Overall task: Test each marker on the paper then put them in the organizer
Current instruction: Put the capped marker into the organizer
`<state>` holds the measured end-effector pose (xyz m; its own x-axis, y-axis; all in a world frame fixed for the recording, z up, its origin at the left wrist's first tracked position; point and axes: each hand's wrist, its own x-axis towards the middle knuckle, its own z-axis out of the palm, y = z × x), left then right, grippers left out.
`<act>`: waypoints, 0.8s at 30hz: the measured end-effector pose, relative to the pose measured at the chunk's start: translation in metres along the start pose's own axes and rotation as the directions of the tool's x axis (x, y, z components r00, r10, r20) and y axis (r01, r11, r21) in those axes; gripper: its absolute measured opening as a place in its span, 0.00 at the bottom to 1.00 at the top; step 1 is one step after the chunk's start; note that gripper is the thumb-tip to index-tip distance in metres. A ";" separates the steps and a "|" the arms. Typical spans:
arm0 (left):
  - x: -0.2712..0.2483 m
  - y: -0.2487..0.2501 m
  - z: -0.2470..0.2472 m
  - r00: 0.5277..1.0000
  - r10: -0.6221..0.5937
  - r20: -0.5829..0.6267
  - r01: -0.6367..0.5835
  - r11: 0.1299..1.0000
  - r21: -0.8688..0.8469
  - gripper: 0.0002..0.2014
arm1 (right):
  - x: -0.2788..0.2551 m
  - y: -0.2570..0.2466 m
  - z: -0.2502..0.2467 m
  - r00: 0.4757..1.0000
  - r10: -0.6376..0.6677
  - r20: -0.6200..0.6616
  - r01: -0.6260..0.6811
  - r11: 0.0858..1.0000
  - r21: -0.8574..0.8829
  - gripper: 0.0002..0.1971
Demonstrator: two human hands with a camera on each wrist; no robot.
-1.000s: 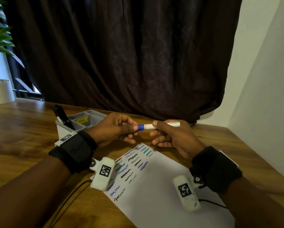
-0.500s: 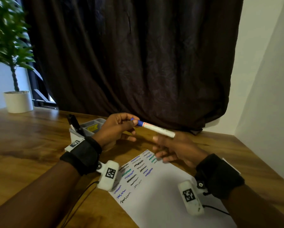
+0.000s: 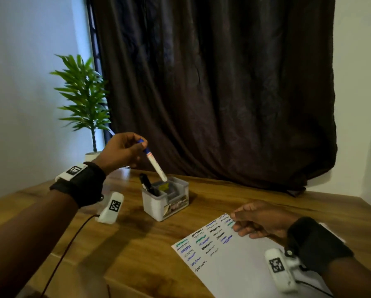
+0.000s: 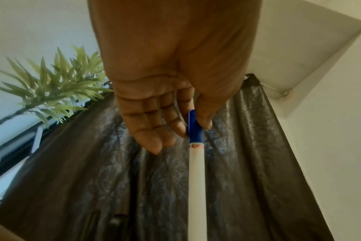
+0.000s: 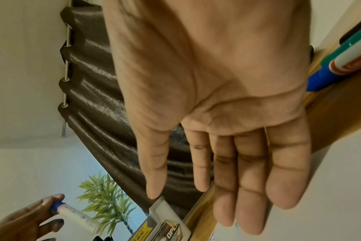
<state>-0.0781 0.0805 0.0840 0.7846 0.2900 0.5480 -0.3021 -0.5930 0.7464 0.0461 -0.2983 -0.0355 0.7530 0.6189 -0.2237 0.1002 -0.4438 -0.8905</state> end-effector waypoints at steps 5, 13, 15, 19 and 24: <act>-0.008 -0.011 0.000 0.999 0.019 0.028 -0.026 0.967 0.252 0.01 | 0.001 0.002 -0.002 1.000 -0.011 0.017 0.011 1.000 0.000 0.21; -0.009 -0.019 0.012 0.998 -0.059 -0.035 0.067 0.937 0.342 0.05 | 0.002 0.002 -0.004 0.999 -0.019 0.035 0.019 1.000 -0.008 0.21; -0.012 -0.020 0.012 0.996 -0.092 -0.015 0.091 0.929 0.359 0.05 | 0.002 0.003 -0.004 0.999 -0.018 0.029 0.019 1.000 -0.011 0.20; -0.023 -0.029 0.019 0.988 -0.146 0.051 0.106 0.879 0.464 0.07 | 0.003 0.003 -0.003 1.000 -0.013 0.026 0.013 1.000 -0.016 0.20; -0.028 -0.037 0.026 0.982 -0.174 0.078 0.106 0.839 0.533 0.05 | 0.003 0.003 -0.003 1.000 -0.006 0.021 0.006 1.000 -0.005 0.21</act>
<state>-0.0746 0.0748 0.0312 0.8650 0.3292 0.3786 0.1185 -0.8673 0.4835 0.0505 -0.2999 -0.0374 0.7383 0.6353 -0.2264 0.1085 -0.4432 -0.8898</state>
